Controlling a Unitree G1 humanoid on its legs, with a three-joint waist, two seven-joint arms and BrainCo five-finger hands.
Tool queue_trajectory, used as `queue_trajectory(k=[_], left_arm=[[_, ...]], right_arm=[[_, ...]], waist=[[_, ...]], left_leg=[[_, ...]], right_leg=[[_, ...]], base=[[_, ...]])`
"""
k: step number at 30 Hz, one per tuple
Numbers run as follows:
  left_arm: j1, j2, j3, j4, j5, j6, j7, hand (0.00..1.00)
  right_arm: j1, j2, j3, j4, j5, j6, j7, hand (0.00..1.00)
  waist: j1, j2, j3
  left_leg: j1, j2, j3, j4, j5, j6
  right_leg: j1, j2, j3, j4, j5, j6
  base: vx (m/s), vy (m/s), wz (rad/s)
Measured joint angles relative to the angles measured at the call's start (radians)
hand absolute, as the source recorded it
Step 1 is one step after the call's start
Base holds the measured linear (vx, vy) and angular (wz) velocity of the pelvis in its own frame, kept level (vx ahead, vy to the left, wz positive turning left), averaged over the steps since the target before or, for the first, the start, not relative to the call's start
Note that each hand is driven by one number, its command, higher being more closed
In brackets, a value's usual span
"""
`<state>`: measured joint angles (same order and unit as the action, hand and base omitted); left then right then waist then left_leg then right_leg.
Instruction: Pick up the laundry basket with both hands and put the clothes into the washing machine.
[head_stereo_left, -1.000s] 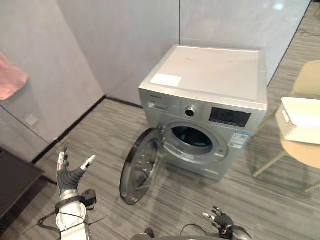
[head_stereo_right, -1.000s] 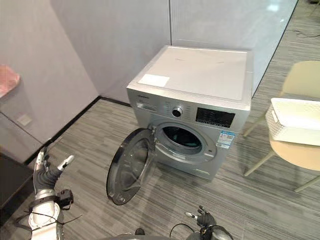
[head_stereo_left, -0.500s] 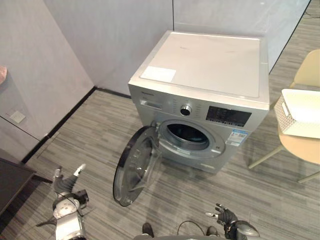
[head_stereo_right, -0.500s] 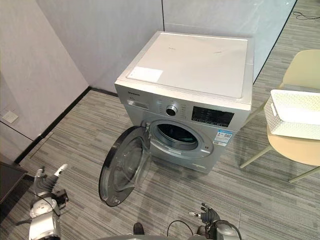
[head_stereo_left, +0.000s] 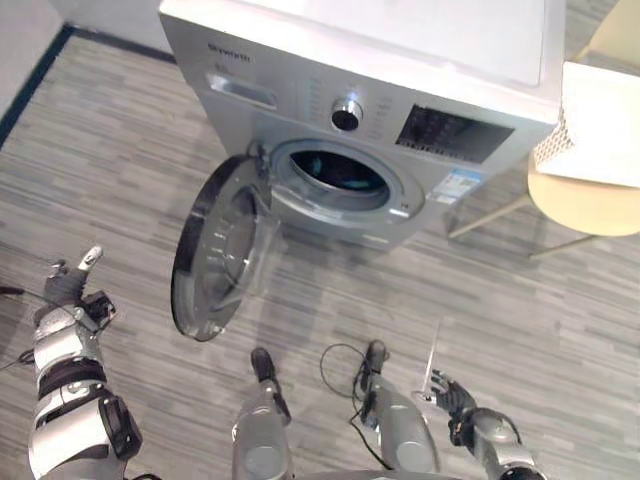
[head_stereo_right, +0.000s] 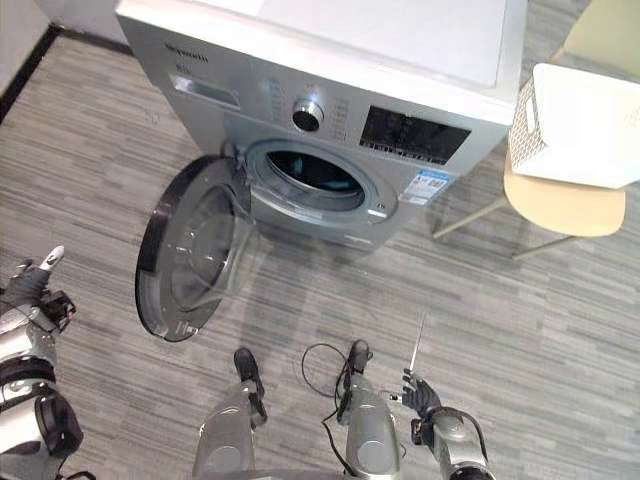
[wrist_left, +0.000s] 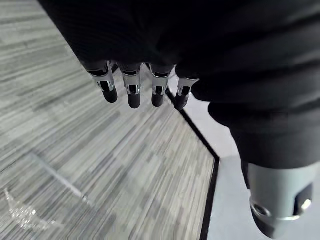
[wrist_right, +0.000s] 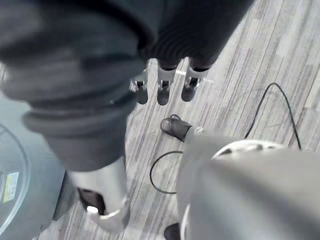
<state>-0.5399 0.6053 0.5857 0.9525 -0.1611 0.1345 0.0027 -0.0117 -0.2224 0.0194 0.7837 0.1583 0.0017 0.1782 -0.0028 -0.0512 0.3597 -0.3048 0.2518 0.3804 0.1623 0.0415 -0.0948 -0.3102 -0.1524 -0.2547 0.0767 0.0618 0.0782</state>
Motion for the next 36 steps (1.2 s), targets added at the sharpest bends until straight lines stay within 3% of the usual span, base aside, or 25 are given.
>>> queue_trajectory(k=[5,8,14,16,19,25,30,36], left_arm=[[-0.11,-0.01,-0.074,0.084,-0.036,-0.003,-0.05,0.0],[-0.108,-0.068,-0.123,0.131,-0.123,-0.006,-0.071,0.0],[-0.049,-0.196,-0.424,0.157,-0.213,-0.006,-0.137,0.0],[-0.019,-0.263,-0.554,0.157,-0.244,0.0,-0.159,0.0],[-0.021,-0.327,-0.602,0.158,-0.244,-0.002,-0.158,0.0],[-0.059,-0.438,-0.63,0.182,-0.034,0.0,-0.086,0.0],[-0.178,-0.524,-0.751,0.109,0.179,-0.008,0.076,0.0],[-0.168,-0.576,-0.805,0.015,0.296,-0.035,0.095,0.0]], right_arm=[[-0.002,0.014,0.034,-0.073,0.033,-0.017,0.001,0.0],[-0.003,0.015,0.034,-0.074,0.037,-0.018,0.0,0.0],[-0.057,0.009,0.039,-0.065,0.029,-0.016,0.002,0.0],[-0.08,-0.005,0.05,-0.065,0.028,-0.017,0.003,0.0],[-0.081,-0.015,0.058,-0.062,0.014,-0.014,0.005,0.0],[-0.08,-0.01,0.062,-0.053,-0.013,0.001,0.002,0.0],[-0.066,0.036,0.075,-0.023,-0.014,0.003,-0.008,0.0],[-0.039,0.045,0.026,-0.012,-0.013,-0.001,-0.047,0.0]], waist=[[0.008,-0.021,0.03],[0.006,-0.027,0.035],[0.006,-0.032,0.037],[-0.015,-0.032,0.037],[-0.036,-0.032,0.037],[-0.071,-0.032,0.035],[-0.1,-0.021,0.015],[-0.118,0.016,-0.037]], left_leg=[[-0.048,0.027,0.004,0.038,-0.008,0.001],[-0.048,0.03,0.003,0.048,-0.01,0.0],[-0.041,0.024,0.003,0.07,-0.027,0.005],[-0.036,0.025,0.005,0.095,-0.045,0.007],[-0.02,0.025,0.015,0.103,-0.053,0.005],[0.047,0.027,0.055,0.085,-0.056,0.0],[0.083,0.004,0.082,0.022,-0.043,-0.009],[0.115,-0.013,0.084,-0.014,-0.033,-0.008]], right_leg=[[-0.041,0.01,0.004,0.014,0.003,-0.002],[-0.042,0.009,0.007,0.026,0.002,-0.002],[-0.036,0.007,0.011,0.044,0.003,-0.002],[-0.026,0.003,0.014,0.044,0.002,-0.001],[-0.02,0.001,0.03,0.044,0.002,0.0],[0.008,0.007,0.065,0.041,0.003,0.002],[0.01,-0.007,0.081,0.025,0.013,0.007],[0.026,-0.01,0.062,0.025,0.033,-0.007]], base=[[-0.06,0.002,-0.08],[0.01,0.004,0.0],[0.01,0.01,0.01],[-0.02,0.036,-0.09],[-0.01,0.022,-0.15],[-0.01,0.0,-0.18],[0.01,0.012,-0.1],[0.07,0.02,0.01]])
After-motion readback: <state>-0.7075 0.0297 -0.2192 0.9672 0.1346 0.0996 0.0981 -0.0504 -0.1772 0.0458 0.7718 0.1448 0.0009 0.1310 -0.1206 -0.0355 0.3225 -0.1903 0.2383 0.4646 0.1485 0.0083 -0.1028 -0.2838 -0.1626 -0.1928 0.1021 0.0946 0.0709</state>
